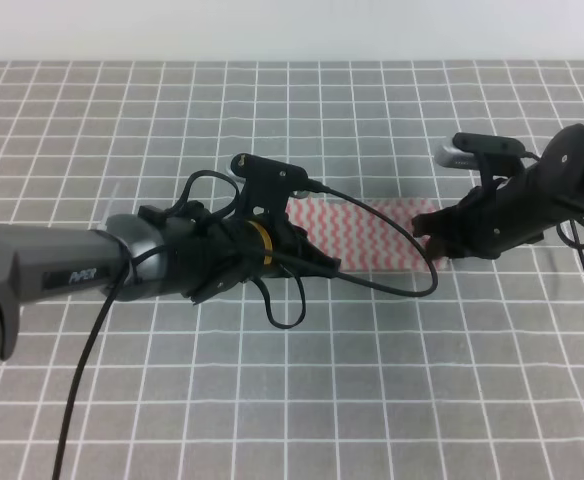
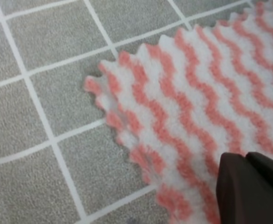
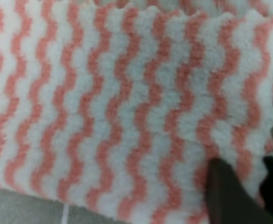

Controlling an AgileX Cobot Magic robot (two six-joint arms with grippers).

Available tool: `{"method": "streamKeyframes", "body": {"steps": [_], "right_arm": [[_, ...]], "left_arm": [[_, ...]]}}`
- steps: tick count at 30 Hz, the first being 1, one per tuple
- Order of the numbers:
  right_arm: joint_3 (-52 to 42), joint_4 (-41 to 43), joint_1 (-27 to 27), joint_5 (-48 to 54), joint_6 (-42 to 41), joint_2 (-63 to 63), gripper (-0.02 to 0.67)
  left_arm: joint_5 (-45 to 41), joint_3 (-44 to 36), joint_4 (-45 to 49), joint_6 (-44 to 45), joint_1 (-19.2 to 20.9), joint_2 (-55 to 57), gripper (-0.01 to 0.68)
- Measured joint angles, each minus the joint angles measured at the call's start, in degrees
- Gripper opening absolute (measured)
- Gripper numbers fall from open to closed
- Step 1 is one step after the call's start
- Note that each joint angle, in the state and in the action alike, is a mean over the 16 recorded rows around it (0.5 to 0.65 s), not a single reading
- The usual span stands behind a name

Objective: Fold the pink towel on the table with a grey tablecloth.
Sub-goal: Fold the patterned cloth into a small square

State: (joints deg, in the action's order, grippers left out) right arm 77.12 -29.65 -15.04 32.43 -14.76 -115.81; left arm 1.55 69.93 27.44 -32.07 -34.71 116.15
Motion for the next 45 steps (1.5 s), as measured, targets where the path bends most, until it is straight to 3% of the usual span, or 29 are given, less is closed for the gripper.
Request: {"method": "streamKeyframes", "body": {"steps": [9, 25, 45], "right_arm": [[3.7, -2.4, -0.6, 2.8, -4.8, 0.9, -0.011], [7.6, -9.4, -3.0, 3.6, -13.1, 1.7, -0.015], [7.9, -24.0, -5.9, 2.4, -25.7, 0.0, -0.014]], "left_arm": [[-0.3, 0.0, 0.0, 0.0, 0.0, -0.1, 0.000], [1.4, 0.0, 0.0, 0.0, 0.6, -2.2, 0.000], [3.3, 0.0, 0.4, 0.1, 2.4, -16.8, 0.000]]}}
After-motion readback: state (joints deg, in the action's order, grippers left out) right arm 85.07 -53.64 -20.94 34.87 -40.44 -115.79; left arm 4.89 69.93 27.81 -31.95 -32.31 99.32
